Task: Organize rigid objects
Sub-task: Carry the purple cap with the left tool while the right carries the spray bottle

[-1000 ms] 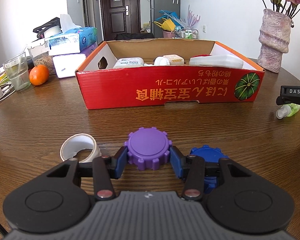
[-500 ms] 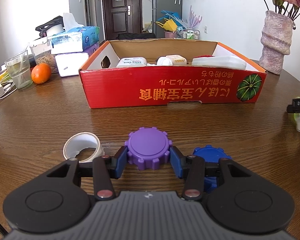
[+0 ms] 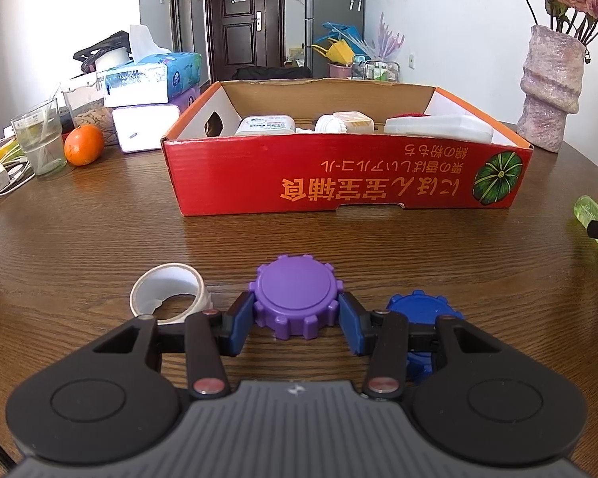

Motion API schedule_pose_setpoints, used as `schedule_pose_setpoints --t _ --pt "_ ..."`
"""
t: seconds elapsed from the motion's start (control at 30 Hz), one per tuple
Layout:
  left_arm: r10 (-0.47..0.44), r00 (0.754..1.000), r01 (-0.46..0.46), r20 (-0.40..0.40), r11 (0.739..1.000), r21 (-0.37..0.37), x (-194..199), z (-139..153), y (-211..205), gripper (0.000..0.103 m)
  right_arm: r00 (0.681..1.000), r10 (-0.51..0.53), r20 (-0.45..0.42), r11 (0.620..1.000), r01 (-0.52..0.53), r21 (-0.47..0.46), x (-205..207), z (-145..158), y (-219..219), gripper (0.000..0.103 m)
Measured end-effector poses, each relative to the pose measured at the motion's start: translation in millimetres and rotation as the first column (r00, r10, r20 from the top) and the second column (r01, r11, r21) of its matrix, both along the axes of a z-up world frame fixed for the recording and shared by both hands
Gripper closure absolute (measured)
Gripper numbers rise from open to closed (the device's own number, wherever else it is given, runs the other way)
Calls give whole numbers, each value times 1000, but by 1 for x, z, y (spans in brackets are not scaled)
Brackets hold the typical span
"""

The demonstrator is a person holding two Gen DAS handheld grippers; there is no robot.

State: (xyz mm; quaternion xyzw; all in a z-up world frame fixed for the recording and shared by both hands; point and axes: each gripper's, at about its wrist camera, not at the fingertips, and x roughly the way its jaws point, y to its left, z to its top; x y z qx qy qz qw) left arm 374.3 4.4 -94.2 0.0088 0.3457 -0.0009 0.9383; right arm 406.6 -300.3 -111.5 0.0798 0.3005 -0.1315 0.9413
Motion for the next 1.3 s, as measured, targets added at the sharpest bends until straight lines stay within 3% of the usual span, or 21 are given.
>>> schedule_pose_setpoints --t 0.6,0.93,1.07,1.1,1.3 --pt "1 999 -1 41 1000 12 -11 7 -2 56 988 112 107 994 -112 -5 -59 14 28 73" --pt "-5 999 5 42 1000 12 -14 7 -3 56 989 151 4 988 -151 33 -45 1 31 72" --pt "-5 999 4 42 1000 14 -13 7 -3 56 989 144 -15 989 -144 17 -31 -2 31 68" --pt "-4 999 4 41 1000 13 -13 7 -3 56 988 150 -29 988 -149 27 -28 -3 31 73" --pt "-4 999 4 45 1000 8 -14 7 -3 56 985 170 10 985 -170 18 -38 0 36 73"
